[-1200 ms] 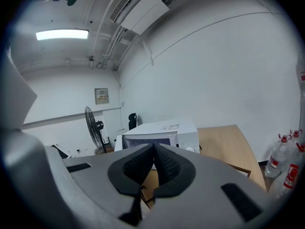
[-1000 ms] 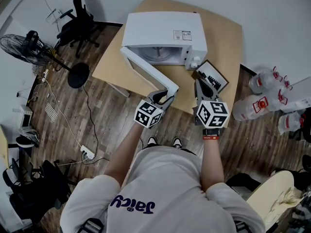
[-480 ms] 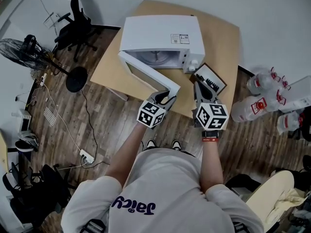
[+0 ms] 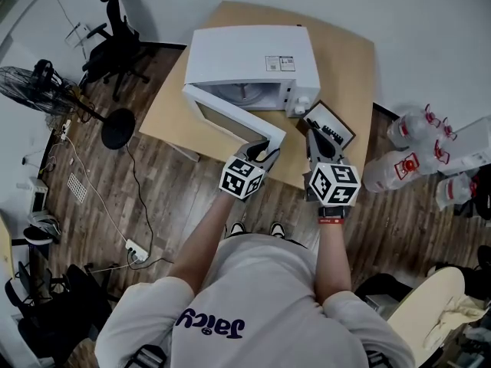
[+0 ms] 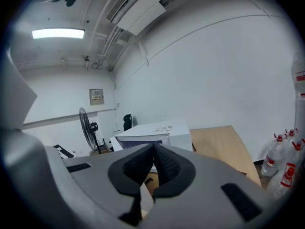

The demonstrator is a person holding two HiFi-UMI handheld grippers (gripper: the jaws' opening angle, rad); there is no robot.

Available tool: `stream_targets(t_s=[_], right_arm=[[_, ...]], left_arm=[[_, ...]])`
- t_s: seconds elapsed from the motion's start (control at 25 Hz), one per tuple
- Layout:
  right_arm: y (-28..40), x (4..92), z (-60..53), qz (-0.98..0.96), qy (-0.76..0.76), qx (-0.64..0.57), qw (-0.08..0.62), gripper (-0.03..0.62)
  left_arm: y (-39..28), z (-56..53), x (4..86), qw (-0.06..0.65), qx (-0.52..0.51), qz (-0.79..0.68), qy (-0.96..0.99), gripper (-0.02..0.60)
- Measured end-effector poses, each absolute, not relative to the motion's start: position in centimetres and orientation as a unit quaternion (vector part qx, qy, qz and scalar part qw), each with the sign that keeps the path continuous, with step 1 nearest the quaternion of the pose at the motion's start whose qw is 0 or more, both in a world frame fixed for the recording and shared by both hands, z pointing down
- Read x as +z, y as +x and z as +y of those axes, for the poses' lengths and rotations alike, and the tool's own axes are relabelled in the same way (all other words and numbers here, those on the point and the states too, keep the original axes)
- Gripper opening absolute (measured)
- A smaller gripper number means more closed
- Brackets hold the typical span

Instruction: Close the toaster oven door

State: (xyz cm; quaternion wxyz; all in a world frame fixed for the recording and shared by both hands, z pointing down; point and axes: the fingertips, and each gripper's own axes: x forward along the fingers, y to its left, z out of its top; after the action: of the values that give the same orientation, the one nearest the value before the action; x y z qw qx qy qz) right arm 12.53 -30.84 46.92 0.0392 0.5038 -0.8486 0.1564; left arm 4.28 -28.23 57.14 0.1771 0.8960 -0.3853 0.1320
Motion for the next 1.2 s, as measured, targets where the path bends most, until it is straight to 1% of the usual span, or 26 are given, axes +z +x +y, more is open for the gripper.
stream_targets(t_s=[0.48, 0.64, 0.72, 1.2], right_arm=[[13.3, 47.3, -32.0, -0.843, 0.512, 0.16, 0.04, 0.015], [13.5, 46.8, -32.3, -0.841, 0.507, 0.189, 0.007, 0.015], [13.5, 46.6, -32.7, -0.84, 0.508, 0.192, 0.002, 0.015], [12.7, 47.3, -33.9, -0.845, 0.5, 0.191, 0.015, 0.015]], left_arm=[[5.1, -30.3, 57.2, 0.181, 0.127, -0.385, 0.896, 0.146], [5.2, -30.8, 57.2, 0.181, 0.126, -0.384, 0.896, 0.146], [5.3, -31.2, 57.2, 0.181, 0.126, -0.384, 0.896, 0.146], [5.9, -33.2, 57.2, 0.187, 0.123, -0.382, 0.897, 0.14]])
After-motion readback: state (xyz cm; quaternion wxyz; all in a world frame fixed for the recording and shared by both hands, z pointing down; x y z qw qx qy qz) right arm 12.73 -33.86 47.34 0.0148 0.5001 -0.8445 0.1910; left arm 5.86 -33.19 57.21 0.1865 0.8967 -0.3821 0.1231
